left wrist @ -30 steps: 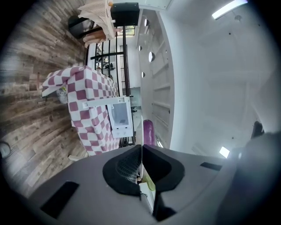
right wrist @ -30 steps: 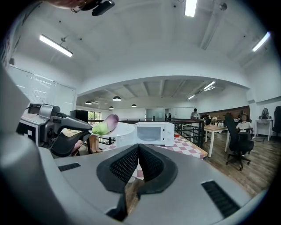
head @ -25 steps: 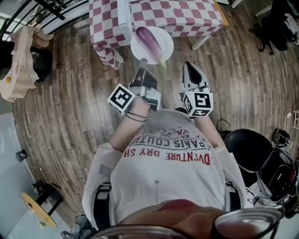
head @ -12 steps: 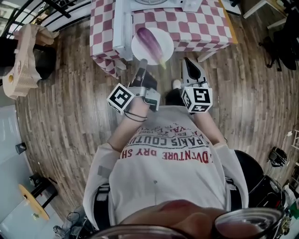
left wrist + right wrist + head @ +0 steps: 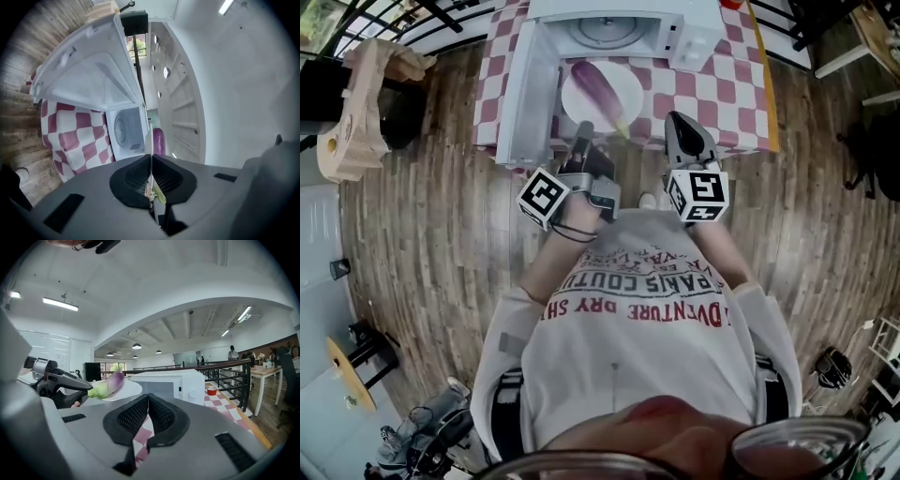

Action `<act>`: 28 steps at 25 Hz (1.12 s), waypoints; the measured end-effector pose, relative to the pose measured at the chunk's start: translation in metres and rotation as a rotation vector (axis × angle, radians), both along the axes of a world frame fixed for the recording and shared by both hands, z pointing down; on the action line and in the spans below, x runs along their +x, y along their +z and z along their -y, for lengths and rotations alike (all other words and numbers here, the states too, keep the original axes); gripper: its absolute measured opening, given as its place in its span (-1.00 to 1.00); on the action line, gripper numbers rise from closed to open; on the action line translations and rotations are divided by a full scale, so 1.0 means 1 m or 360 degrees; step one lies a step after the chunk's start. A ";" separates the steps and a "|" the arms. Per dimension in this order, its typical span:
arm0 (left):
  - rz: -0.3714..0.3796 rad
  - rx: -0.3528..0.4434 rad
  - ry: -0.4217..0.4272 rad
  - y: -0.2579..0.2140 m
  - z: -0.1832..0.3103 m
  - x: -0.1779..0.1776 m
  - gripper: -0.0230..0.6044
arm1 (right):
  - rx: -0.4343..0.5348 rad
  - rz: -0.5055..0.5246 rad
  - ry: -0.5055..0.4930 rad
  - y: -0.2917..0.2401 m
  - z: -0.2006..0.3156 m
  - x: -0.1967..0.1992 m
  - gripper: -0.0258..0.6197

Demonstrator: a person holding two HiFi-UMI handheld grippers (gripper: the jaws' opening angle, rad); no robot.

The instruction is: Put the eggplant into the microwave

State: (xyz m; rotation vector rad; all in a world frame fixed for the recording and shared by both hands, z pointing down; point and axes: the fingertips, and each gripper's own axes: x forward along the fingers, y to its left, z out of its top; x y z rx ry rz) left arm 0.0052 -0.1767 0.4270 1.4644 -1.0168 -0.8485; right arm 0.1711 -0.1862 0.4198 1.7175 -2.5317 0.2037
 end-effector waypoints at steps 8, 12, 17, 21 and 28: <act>0.0000 -0.0125 -0.0105 0.030 0.056 0.026 -0.83 | -0.0111 0.0001 -0.0103 0.026 0.064 0.030 -0.84; -0.0001 -0.0171 -0.0121 0.043 0.081 0.025 -0.83 | -0.0177 -0.0007 -0.0138 0.039 0.085 0.025 -0.84; 0.0025 -0.0174 -0.0108 0.057 0.121 0.021 -0.83 | -0.0251 -0.0027 -0.0160 0.052 0.115 0.018 -0.84; 0.0050 -0.0206 -0.0100 0.075 0.154 0.016 -0.83 | -0.0310 -0.0050 -0.0158 0.063 0.140 0.013 -0.84; 0.0068 -0.0220 -0.0111 0.103 0.211 0.004 -0.83 | -0.0360 -0.0094 -0.0173 0.077 0.183 -0.005 -0.84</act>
